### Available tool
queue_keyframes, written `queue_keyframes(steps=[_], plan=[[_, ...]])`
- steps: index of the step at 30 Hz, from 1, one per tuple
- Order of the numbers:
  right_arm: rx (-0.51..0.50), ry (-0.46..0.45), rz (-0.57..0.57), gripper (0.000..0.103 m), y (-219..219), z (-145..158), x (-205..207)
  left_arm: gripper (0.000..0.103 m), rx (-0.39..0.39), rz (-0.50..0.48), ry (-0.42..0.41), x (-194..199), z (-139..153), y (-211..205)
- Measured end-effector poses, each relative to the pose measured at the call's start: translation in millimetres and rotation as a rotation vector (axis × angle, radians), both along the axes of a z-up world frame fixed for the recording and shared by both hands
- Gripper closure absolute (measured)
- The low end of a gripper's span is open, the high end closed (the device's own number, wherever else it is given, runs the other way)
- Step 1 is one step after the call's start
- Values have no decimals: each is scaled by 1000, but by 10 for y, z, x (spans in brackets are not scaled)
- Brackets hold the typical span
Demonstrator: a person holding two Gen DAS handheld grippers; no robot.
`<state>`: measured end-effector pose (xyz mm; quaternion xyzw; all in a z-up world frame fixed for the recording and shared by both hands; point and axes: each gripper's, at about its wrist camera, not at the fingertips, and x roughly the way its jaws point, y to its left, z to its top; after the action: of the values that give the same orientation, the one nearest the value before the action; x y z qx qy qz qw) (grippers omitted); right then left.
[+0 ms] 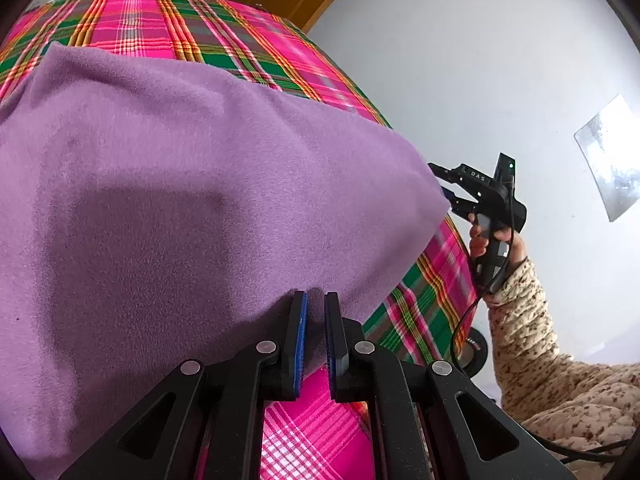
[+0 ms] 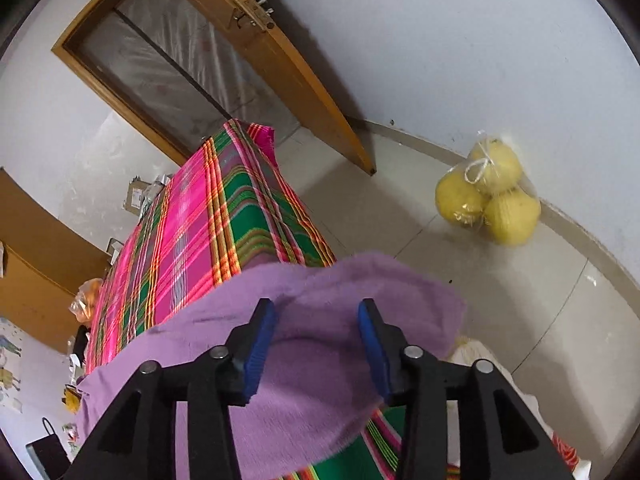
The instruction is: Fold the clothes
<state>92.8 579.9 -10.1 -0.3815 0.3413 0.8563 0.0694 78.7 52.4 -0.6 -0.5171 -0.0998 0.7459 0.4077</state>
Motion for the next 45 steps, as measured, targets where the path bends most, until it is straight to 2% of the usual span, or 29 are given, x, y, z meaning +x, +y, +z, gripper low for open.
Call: queue_keyframes(steps=[5, 9, 13, 15, 17, 19, 21, 25, 26, 28, 32, 35, 37, 40, 41, 42, 45], plan=[[45, 32, -3, 57, -56, 145, -93, 95, 9, 0, -5, 7, -3, -8], [60, -24, 25, 57, -111, 96, -268, 95, 18, 2, -8, 15, -3, -24], [63, -17, 36, 57, -141, 80, -315, 95, 24, 0, -11, 35, -1, -22], [54, -11, 37, 61, -142, 78, -328, 95, 23, -3, -8, 77, 15, -48], [61, -1, 48, 76, -167, 102, -341, 95, 25, -3, -11, 94, 16, -65], [143, -7, 61, 84, -268, 186, -360, 95, 27, -3, -13, 118, 18, -88], [209, -11, 67, 86, -344, 256, -381, 95, 26, -4, -11, 132, 17, -97], [206, 43, 34, 89, -301, 368, -352, 95, 27, -4, -10, 132, 0, -121], [223, 52, 23, 91, -294, 398, -341, 95, 27, -4, -11, 129, -2, -131], [276, 49, -15, 103, -263, 457, -332, 95, 26, -5, -10, 128, -1, -162], [245, 41, -26, 103, -139, 469, -351, 95, 31, -3, -14, 124, -2, -205], [188, 48, 31, 101, -126, 423, -356, 95, 29, -2, -14, 123, 4, -213], [156, 20, 67, 100, -138, 338, -393, 95, 30, 0, -15, 122, 8, -209], [136, -7, 50, 82, -124, 217, -429, 95, 30, 1, -15, 119, 19, -193], [121, 1, 50, 82, -117, 199, -428, 95, 30, 1, -15, 120, 23, -189], [117, 0, 60, 82, -128, 189, -425, 95, 30, 1, -15, 120, 26, -189], [192, -22, 115, 82, -218, 224, -398, 95, 36, 3, -19, 117, 21, -198]])
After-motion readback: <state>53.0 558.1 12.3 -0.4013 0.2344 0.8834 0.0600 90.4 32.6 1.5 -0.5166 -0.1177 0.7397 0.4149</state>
